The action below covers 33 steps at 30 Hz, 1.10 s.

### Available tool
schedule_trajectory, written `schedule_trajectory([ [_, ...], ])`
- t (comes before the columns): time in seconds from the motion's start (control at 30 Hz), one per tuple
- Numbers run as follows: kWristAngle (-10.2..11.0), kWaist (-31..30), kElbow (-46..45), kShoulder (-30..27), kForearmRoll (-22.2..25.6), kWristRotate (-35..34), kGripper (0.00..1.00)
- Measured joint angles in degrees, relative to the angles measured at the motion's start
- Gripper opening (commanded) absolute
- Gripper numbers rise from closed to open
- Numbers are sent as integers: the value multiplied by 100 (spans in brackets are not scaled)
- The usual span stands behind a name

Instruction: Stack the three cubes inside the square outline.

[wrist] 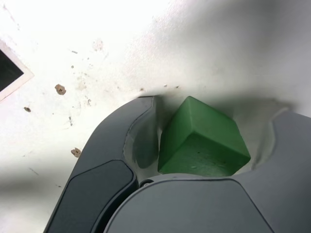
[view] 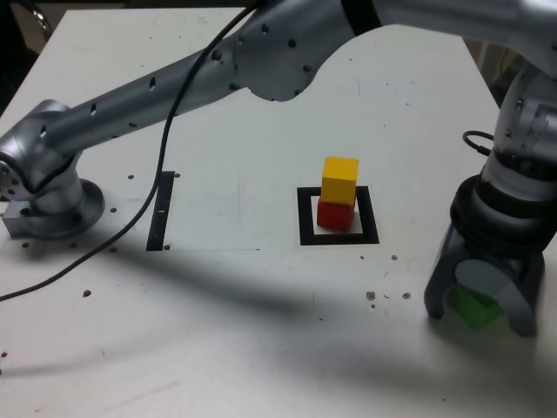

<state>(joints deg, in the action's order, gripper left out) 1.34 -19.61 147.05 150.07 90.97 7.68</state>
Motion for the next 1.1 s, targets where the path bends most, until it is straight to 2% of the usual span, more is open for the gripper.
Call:
schedule_trajectory([
  [0.27,31,1,17,-1,-37,0,39],
  [0.47,96,0,32,-15,-54,-12,38],
  [0.67,162,0,-4,-71,-66,-14,30],
  [1.1,183,0,-329,-496,-131,-14,29],
])
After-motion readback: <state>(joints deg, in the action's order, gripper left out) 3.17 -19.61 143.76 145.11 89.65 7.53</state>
